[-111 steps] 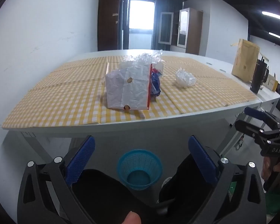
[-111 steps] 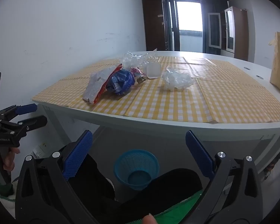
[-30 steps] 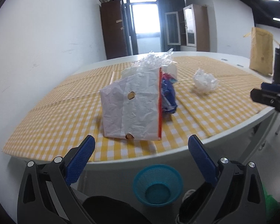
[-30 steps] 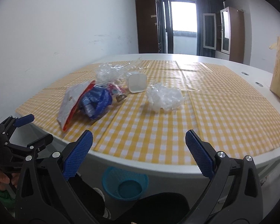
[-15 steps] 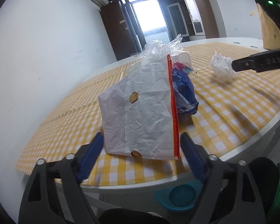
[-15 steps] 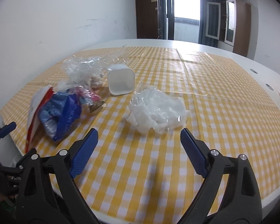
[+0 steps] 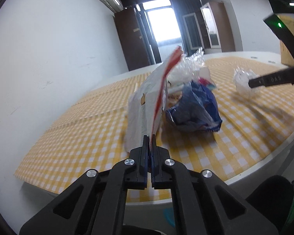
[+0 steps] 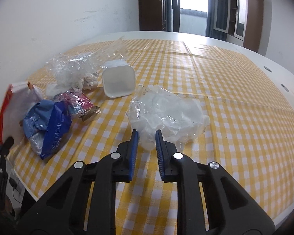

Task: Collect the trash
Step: 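Grasp the white zip bag with left tool while right tool grasps clear plastic wrap, then carry the white bag and clear wrap with both tools over the blue wastebasket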

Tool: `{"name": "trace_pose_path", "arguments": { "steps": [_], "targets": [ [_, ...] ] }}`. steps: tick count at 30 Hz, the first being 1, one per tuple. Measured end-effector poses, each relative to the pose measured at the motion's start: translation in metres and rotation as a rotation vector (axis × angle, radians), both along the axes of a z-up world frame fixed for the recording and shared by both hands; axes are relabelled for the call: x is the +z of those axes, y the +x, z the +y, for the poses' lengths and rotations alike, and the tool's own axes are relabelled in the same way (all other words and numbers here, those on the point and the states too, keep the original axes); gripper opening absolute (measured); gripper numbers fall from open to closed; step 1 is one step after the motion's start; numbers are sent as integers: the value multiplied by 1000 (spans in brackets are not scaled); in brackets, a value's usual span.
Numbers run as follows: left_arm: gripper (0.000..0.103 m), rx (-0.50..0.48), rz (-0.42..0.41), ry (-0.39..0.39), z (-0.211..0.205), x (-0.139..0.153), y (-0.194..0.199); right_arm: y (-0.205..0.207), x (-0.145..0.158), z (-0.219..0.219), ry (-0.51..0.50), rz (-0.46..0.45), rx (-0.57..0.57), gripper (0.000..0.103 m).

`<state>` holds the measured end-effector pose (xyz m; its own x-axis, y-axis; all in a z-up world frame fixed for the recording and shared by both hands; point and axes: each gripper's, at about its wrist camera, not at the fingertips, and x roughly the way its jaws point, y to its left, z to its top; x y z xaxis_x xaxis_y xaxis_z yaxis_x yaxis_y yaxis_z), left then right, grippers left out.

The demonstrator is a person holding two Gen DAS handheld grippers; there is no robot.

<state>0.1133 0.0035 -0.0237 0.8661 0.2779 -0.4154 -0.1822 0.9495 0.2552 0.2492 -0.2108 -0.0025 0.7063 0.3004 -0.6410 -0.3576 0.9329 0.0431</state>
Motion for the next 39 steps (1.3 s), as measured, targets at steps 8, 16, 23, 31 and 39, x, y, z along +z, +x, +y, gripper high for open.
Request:
{"name": "trace_pose_path", "arguments": {
  "steps": [8,16,23,31,39],
  "targets": [
    [0,7,-88,-63,16,29,-34,-59,25,-11,75,-92,20,9],
    [0,-67,-85,-211,20,39,-62,-131,39,-15,150,-147,95,8],
    [0,-178,-31,-354,25,38,-99,-187,32,-15,169,-135,157,8],
    [0,-270,21,-416,22,29,-142,-238,22,-17,176,-115,212,8],
    [0,-309,149,-437,27,-14,-157,-255,-17,-9,146,-21,242,8]
  ]
}}
